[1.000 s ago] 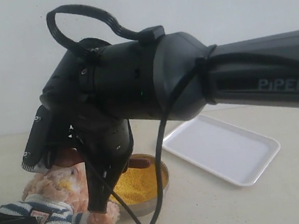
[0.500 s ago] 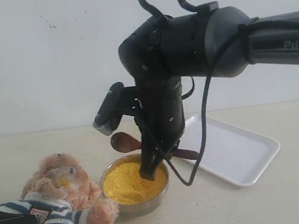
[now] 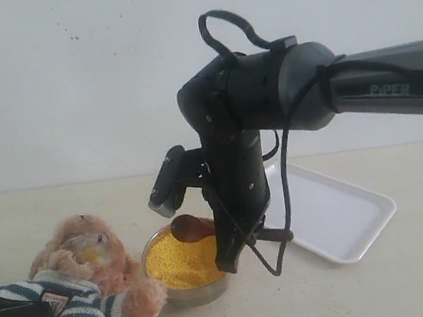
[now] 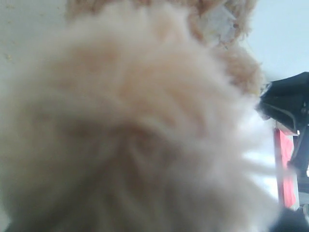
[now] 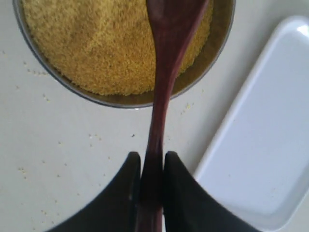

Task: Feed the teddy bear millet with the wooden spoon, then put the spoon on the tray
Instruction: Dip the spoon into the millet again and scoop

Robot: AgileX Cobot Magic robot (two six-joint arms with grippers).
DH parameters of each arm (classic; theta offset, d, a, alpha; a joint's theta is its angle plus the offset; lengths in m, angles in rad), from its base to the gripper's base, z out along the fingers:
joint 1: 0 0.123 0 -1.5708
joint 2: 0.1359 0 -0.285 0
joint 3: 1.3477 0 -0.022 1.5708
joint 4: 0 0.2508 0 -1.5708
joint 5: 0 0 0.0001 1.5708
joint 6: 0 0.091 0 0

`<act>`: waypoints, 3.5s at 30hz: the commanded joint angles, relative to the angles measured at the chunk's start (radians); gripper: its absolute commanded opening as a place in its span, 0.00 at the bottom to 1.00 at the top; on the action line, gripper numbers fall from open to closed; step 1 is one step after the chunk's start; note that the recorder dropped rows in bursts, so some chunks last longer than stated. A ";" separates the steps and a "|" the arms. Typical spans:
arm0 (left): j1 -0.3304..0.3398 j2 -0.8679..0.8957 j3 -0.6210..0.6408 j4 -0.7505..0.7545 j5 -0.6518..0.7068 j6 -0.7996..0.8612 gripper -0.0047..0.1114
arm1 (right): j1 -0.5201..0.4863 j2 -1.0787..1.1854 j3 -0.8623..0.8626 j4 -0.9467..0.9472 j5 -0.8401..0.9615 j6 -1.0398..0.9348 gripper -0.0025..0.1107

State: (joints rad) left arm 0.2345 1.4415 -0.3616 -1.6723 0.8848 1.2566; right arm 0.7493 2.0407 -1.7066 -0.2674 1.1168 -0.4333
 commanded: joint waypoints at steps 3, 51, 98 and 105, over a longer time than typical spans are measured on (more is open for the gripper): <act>0.000 0.001 0.001 -0.018 0.023 0.009 0.08 | 0.001 0.018 0.000 0.046 0.017 -0.010 0.02; 0.000 0.001 0.001 -0.016 0.023 0.009 0.08 | -0.090 0.074 0.000 0.288 0.027 -0.029 0.02; 0.000 0.001 0.001 -0.012 0.023 0.045 0.08 | -0.092 0.003 0.000 0.267 0.104 0.007 0.02; 0.000 0.001 0.001 -0.006 0.025 0.045 0.08 | -0.163 0.000 0.000 0.374 0.104 -0.036 0.02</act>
State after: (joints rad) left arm 0.2345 1.4415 -0.3616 -1.6723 0.8848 1.2946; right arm 0.6276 2.0558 -1.7044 0.0487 1.2150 -0.4442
